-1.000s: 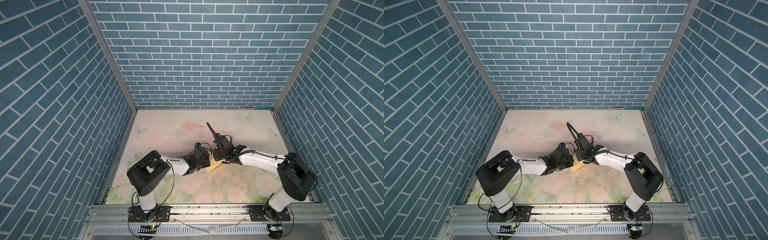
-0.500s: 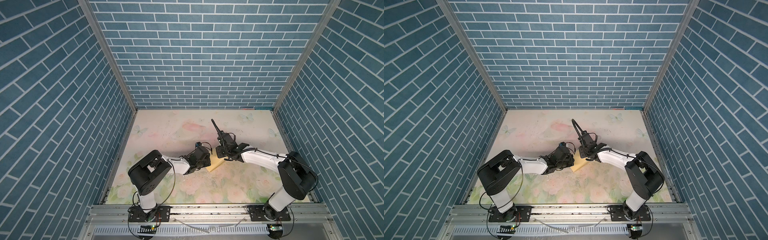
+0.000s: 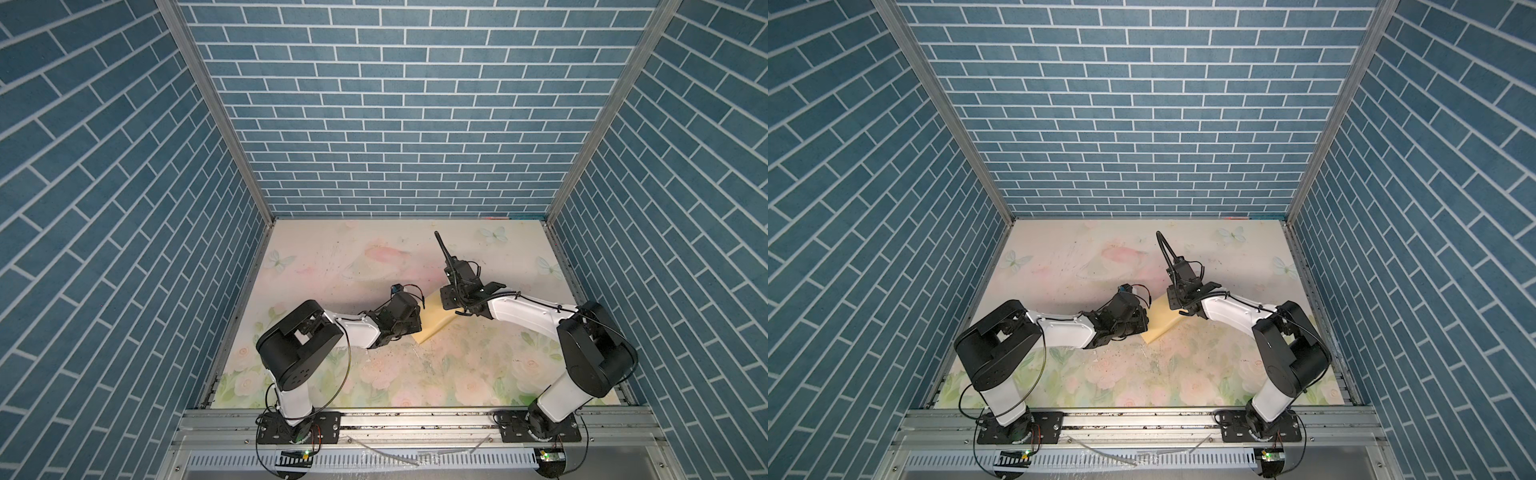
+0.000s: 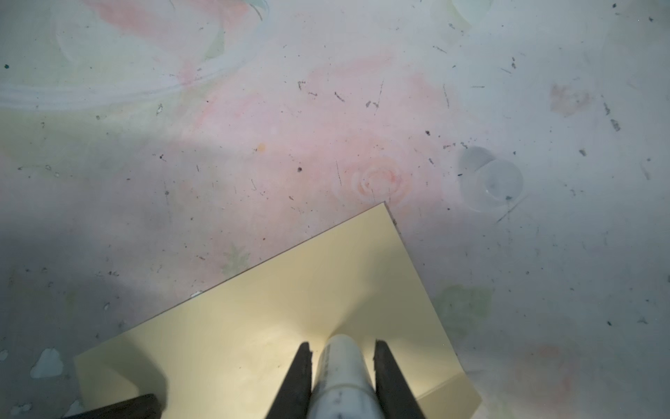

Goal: Place the letter into the envelope and seal it

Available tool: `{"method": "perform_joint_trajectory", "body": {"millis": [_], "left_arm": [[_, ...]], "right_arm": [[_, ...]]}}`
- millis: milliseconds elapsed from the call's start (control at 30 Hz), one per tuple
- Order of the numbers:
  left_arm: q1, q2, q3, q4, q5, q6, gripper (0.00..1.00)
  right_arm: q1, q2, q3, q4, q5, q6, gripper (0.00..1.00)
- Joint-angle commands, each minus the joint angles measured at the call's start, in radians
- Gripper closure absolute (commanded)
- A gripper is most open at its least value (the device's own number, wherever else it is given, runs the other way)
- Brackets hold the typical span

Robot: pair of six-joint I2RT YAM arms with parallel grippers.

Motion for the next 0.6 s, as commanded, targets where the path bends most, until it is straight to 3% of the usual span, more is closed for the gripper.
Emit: {"method": "perform_joint_trajectory", "body": {"millis": [0, 300, 567], "left_arm": [[0.006, 0.051, -0.035, -0.172, -0.049, 0.021, 1.00], [0.006, 0.054, -0.032, -0.163, -0.044, 0.023, 1.00], [0.006, 0.053, -0.039, -0.149, -0.040, 0.019, 1.00]], "right_arm": [[-0.012, -0.017, -0.018, 0.025, -0.031, -0.025, 1.00], [-0.010, -0.231, -0.083, 0.191, -0.217, 0.048, 1.00], [0.051, -0.206, -0.092, 0.187, -0.189, 0.001, 1.00]]}}
